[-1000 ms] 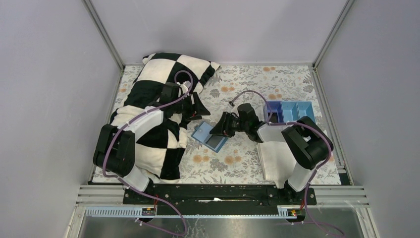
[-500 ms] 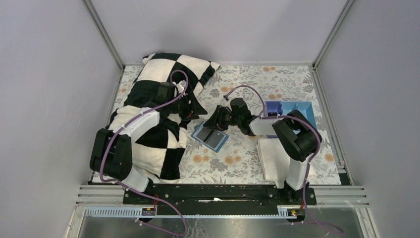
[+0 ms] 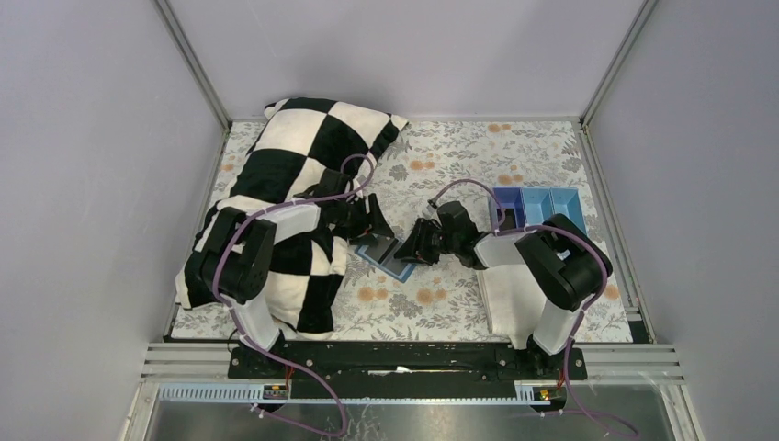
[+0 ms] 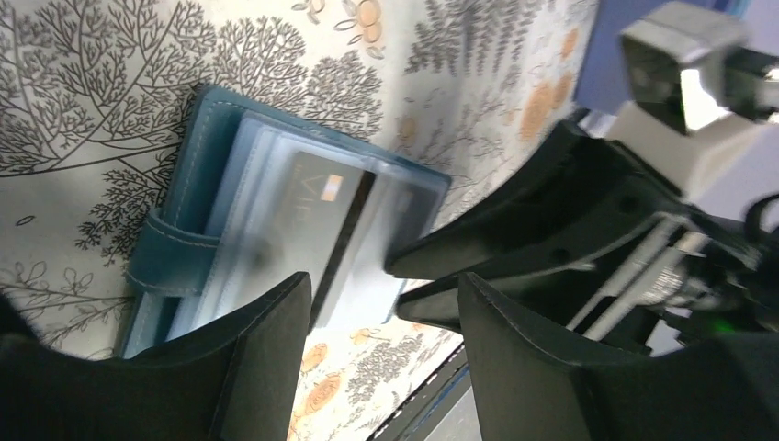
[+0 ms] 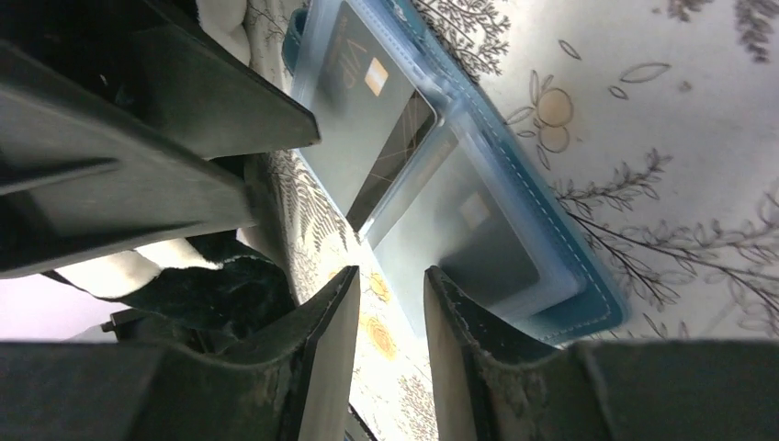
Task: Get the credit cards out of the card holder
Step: Remove the credit card from the card holder, then place the credit card in the storage box.
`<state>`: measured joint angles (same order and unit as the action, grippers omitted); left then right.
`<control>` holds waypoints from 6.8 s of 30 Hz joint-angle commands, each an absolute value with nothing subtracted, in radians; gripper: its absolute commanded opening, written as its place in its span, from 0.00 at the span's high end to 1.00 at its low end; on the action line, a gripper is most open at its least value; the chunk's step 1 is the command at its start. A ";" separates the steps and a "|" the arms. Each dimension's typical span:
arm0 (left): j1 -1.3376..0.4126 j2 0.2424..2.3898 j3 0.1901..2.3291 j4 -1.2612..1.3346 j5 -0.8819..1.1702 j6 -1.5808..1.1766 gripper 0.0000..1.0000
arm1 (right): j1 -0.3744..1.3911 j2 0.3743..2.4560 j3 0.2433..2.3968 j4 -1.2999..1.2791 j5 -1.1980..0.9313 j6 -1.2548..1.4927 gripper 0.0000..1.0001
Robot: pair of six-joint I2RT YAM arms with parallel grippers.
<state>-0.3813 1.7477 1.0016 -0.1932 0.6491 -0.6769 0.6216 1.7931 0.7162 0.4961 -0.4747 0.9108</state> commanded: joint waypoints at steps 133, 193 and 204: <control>-0.563 1.802 0.943 -0.092 0.589 -0.687 0.71 | 0.615 1.522 0.558 0.443 -0.319 0.997 0.98; -0.462 1.548 0.986 -0.215 0.716 -0.563 0.57 | 0.006 1.463 1.158 -0.513 0.246 0.005 1.00; -0.462 1.561 0.986 -0.220 0.716 -0.554 0.56 | -0.042 1.510 1.036 -0.366 0.041 -0.031 1.00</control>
